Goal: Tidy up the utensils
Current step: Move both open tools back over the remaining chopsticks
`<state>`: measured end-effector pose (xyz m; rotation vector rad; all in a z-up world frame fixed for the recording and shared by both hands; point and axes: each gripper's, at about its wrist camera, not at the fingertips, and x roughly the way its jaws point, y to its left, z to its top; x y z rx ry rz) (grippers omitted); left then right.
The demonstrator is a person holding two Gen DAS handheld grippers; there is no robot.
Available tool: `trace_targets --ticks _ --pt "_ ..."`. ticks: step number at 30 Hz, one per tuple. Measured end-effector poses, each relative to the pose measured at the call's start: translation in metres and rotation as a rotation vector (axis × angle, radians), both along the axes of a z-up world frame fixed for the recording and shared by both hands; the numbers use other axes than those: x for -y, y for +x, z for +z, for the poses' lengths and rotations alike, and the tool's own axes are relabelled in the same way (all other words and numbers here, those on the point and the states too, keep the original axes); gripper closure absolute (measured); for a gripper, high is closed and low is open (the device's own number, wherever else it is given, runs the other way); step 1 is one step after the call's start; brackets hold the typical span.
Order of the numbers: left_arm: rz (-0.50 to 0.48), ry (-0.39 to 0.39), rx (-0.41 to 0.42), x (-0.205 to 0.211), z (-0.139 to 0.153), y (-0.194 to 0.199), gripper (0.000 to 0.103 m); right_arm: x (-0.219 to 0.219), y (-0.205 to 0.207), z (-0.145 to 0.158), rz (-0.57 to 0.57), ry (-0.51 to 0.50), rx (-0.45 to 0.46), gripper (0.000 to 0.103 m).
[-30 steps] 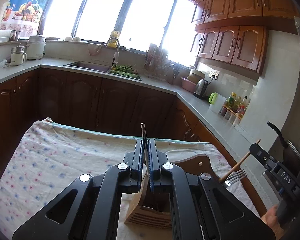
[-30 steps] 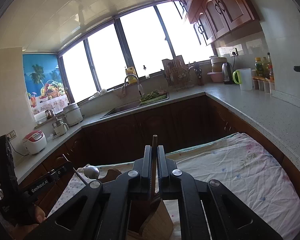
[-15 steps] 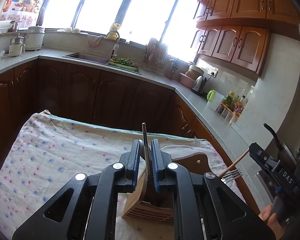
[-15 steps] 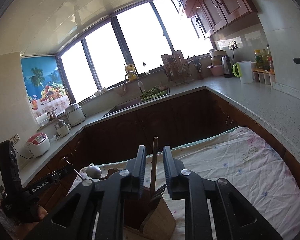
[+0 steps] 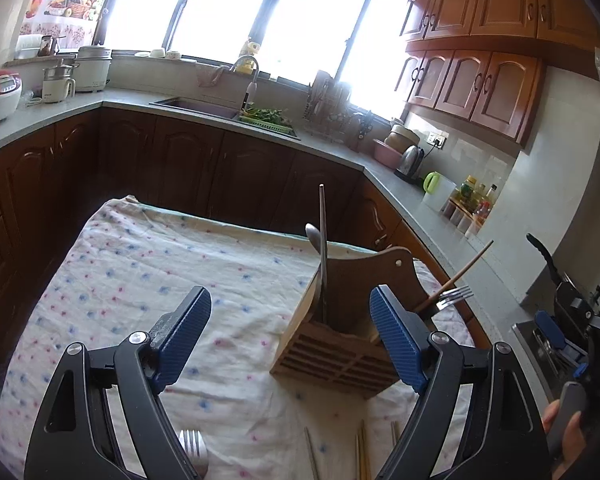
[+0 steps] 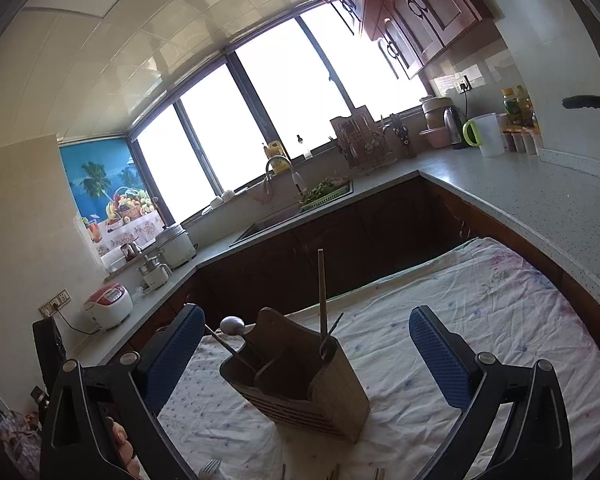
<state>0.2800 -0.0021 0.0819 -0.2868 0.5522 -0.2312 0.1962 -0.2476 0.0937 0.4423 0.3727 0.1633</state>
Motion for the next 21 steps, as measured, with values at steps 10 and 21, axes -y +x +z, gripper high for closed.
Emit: trace_targets --ticks 10,21 --pt "-0.006 0.018 -0.079 -0.007 -0.029 -0.064 0.019 0.001 -0.057 -0.032 0.002 -0.025 -0.084 0.000" --pt "-0.013 0.027 -0.202 -0.007 -0.074 -0.106 0.019 0.002 -0.094 -0.073 0.003 -0.021 -0.203 0.000"
